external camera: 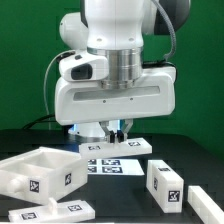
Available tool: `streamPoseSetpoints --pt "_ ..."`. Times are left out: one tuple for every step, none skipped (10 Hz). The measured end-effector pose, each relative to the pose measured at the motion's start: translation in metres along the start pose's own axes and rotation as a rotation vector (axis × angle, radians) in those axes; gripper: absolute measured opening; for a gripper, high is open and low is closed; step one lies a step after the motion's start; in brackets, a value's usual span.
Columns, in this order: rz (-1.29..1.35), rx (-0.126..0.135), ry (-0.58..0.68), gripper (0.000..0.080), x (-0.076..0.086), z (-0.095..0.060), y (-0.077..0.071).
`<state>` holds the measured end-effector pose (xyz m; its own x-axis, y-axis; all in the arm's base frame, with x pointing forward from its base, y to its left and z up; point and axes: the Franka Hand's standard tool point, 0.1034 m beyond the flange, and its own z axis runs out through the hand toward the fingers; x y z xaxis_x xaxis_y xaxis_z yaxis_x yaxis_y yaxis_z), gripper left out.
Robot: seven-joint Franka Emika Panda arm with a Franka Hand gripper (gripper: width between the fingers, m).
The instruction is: Assemble cabinet
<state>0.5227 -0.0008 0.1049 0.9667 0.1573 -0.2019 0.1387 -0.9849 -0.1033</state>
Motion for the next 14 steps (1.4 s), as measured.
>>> streamPoseSetpoints --pt "0.0 0.0 -0.002 0.0062 0.0 0.001 0.0" --pt "-0.042 -0.01 0.0 0.0062 0.0 0.001 0.003" --pt "-0.176 -0.063 0.022 0.0062 0.005 -0.002 0.015" --pt "-0.272 -0.071 0.027 0.0062 0.004 -0.006 0.032" --pt "-0.352 -0.079 0.032 0.0062 0.005 -0.011 0.051" --pt "-0.391 -0.086 0.041 0.0062 0.007 -0.018 0.069" --pt "-0.361 -0.07 0.03 0.0062 0.009 -0.022 0.082" --pt "-0.361 -0.072 0.032 0.0062 0.011 -0.021 0.082" --pt "-0.362 -0.072 0.031 0.0062 0.011 -0.02 0.082" --pt "-0.362 -0.072 0.031 0.0062 0.011 -0.02 0.082" --pt "-0.367 -0.072 0.032 0.0062 0.011 -0.02 0.083" --pt "-0.513 -0.132 0.069 0.0062 0.016 -0.025 0.099" --pt "-0.594 -0.156 0.086 0.0062 0.014 -0.027 0.117" --pt "-0.649 -0.172 0.095 0.0062 0.012 -0.028 0.133"
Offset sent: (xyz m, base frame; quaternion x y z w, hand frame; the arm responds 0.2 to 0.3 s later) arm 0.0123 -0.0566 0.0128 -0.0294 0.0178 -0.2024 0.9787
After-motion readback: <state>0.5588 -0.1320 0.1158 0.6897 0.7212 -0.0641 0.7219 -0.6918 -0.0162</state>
